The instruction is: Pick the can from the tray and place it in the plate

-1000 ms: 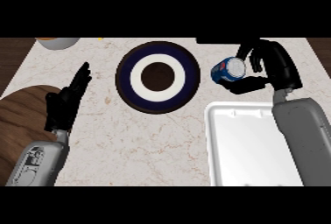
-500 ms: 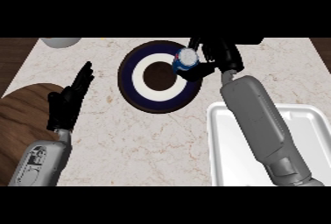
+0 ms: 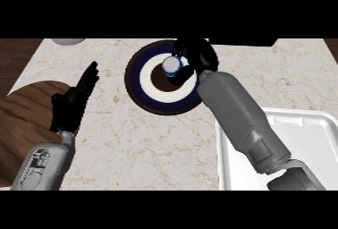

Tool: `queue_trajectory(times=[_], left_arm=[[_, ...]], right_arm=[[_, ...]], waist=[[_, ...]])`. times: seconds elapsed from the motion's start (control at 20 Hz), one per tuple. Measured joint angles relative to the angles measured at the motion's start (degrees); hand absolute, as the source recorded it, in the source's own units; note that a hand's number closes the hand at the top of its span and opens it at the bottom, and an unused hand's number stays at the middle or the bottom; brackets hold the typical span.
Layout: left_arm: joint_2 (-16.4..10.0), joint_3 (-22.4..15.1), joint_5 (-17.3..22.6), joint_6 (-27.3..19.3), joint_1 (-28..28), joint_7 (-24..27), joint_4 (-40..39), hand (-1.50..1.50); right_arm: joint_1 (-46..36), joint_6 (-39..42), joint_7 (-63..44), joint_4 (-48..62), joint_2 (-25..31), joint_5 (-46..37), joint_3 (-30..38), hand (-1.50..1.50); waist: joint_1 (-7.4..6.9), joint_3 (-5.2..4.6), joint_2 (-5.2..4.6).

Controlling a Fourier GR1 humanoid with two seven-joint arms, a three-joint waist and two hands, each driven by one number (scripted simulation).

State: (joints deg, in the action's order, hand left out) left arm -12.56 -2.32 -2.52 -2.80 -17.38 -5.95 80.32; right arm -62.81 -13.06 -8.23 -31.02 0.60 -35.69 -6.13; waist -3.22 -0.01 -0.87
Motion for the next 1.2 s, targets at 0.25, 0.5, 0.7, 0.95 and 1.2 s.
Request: queue_trajectory(times=[0.25, 0.5, 0.7, 0.95, 1.2], left_arm=[[0.6, -0.2, -0.5, 0.2, -1.4, 0.9, -1.9, 0.00], [1.7, -1.2, -1.1, 0.3, -2.0, 0.9, -1.9, 0.00], [1.7, -1.1, -1.2, 0.3, -1.3, 1.6, -2.0, 0.00], [2.0, -0.3, -1.5, -0.5, -1.8, 1.9, -3.5, 0.00], [1.4, 0.6, -1.4, -0.7, -0.4, 0.7, -1.7, 0.00]], right_arm=[[-1.8, -1.1, 1.1, 7.2, -0.4, 6.7, 0.2, -1.50], [-2.6, -3.2, 4.9, 11.0, -0.5, 13.2, -0.1, -1.50], [-2.2, -4.2, 10.0, 10.5, -0.5, 19.9, 2.9, -1.50], [-1.6, -8.4, 14.8, 9.3, -0.6, 27.9, 8.0, -1.50], [1.5, -9.7, 18.6, 8.9, 1.4, 32.4, 13.7, -1.50]], waist=[[-1.12, 0.02, -0.35], [-2.28, 0.03, -0.47], [-2.22, 0.07, -0.51], [-0.96, 0.07, -0.29], [0.99, 0.06, 0.24]])
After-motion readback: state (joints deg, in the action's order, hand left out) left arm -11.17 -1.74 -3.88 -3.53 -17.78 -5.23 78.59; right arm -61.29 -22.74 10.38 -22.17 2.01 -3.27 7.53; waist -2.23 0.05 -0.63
